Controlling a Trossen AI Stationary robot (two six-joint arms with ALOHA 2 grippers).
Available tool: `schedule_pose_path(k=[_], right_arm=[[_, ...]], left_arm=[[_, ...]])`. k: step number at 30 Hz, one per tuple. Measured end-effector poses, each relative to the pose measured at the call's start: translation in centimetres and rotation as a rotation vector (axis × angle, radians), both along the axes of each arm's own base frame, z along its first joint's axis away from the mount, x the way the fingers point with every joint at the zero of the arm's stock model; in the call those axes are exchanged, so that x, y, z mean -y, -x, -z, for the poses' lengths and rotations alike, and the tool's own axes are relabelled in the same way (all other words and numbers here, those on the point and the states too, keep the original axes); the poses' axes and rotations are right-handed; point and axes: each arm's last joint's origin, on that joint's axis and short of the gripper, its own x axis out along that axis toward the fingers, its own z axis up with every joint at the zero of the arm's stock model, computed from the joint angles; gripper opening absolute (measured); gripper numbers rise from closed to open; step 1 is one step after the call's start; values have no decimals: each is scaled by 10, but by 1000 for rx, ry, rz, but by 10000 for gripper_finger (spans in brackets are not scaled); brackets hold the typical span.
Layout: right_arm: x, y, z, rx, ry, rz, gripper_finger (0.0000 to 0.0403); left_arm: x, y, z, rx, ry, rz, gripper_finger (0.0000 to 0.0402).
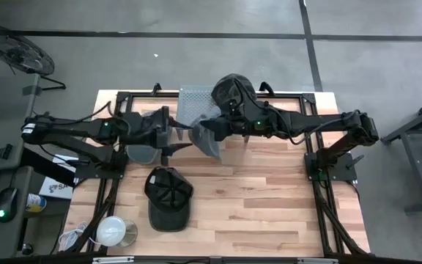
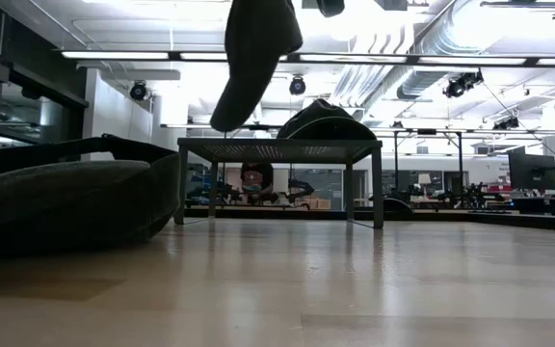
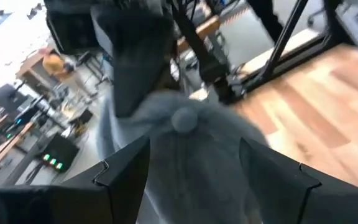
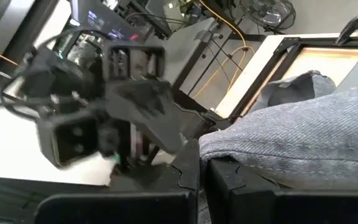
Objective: Pick & Place hat
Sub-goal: Put the right gray cap on the shelf
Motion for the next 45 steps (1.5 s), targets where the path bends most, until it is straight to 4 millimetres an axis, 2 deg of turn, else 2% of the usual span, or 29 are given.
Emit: schedule_pose_path(k=[7,17,27,36,45], right_arm=[[0,0,0,3,1,-10,0],[-1,0,0,0,14,-32,0],[-2,0,0,1,6,-87,0],[-3,0,0,1,3,-115,0],[-3,0,0,1,9,-117,0]], left_arm=[[-1,-19,5,35,0,-95,244],[-2,-20,4,51,-1,-153,243],[0,-20,4,53,42,-54,243],[1,-20,3,70,88,-53,244],[2,-35,11,81,141,-59,240]])
